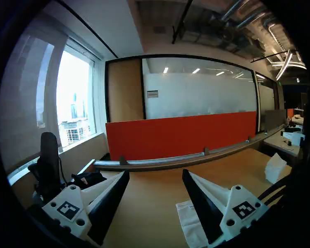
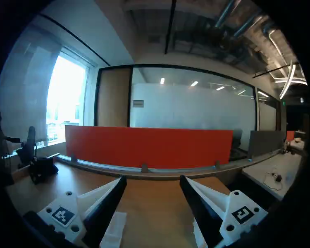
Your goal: Fold towel
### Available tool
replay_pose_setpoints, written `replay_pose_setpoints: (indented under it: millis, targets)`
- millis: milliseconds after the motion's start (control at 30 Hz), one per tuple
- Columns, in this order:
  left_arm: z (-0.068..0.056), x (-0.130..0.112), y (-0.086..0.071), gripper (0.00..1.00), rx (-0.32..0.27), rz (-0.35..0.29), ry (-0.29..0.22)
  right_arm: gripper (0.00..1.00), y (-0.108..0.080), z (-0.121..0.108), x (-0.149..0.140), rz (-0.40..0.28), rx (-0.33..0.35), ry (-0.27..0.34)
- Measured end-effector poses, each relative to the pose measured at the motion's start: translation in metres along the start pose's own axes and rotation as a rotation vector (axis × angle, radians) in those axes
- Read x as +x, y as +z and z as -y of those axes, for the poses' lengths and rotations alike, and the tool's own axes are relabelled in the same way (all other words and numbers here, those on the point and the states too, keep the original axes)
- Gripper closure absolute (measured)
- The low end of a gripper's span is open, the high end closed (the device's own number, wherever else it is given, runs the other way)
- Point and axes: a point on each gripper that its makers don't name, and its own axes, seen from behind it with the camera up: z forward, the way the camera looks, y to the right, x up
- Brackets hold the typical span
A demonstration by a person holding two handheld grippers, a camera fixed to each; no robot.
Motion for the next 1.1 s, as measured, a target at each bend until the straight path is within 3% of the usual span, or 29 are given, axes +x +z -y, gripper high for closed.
replay_pose_setpoints:
  millis: [367, 767, 1100]
  targets:
    - [-0.033, -0.018, -0.004, 0.05, -0.181, 0.082, 0.054, 0.00, -0.004, 0.047, -0.017, 0.094, 0.217, -0.079]
    - [-0.045, -0.053, -0.009, 0.05, -0.268, 0.162, 0.104, 0.00, -0.013, 0.083, -0.043, 0.197, 0.386, -0.134]
    - [-0.057, -0.084, -0.010, 0.05, -0.321, 0.209, 0.122, 0.00, -0.016, 0.097, -0.076, 0.266, 0.438, -0.160]
